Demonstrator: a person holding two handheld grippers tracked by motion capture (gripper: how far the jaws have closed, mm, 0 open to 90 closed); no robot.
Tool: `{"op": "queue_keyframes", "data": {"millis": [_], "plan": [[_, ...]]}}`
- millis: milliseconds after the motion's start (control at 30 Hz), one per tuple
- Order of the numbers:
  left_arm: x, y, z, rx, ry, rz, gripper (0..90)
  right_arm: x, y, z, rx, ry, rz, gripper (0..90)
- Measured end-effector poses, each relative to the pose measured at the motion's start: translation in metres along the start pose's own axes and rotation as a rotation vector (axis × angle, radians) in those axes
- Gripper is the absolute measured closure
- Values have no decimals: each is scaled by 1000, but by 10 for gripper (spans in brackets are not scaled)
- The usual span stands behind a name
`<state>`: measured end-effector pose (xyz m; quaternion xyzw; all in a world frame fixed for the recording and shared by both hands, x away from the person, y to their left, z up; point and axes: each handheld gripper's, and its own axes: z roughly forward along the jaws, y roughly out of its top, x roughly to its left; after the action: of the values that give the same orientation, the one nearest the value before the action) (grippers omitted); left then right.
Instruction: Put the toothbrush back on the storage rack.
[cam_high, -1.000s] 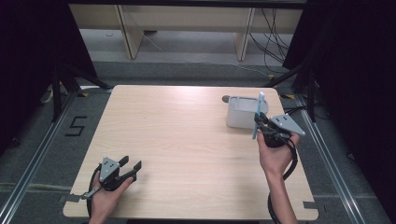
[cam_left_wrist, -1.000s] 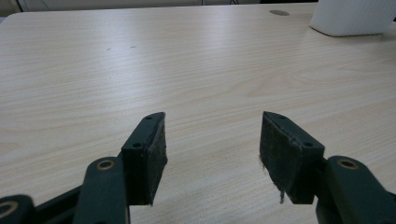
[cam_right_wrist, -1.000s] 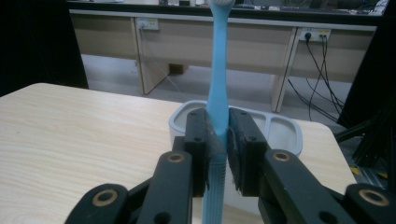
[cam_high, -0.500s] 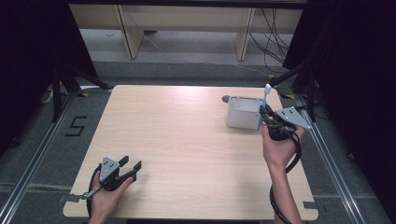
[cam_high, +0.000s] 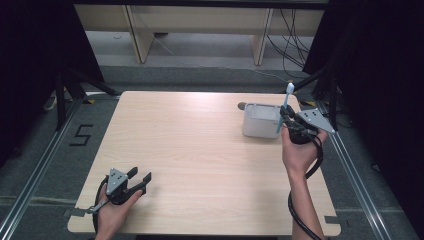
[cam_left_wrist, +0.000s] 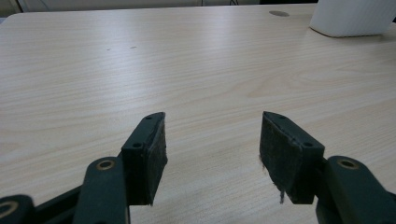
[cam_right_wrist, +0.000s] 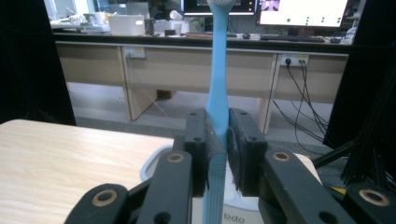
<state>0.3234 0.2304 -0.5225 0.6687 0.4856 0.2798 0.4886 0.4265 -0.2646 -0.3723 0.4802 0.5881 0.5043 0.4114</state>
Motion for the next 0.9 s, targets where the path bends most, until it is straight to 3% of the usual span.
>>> {"op": "queue_keyframes", "data": {"millis": [900], "plan": [[0,0,0,-3,1,-1,408,-8,7,18,-27,-33,24,787]]}}
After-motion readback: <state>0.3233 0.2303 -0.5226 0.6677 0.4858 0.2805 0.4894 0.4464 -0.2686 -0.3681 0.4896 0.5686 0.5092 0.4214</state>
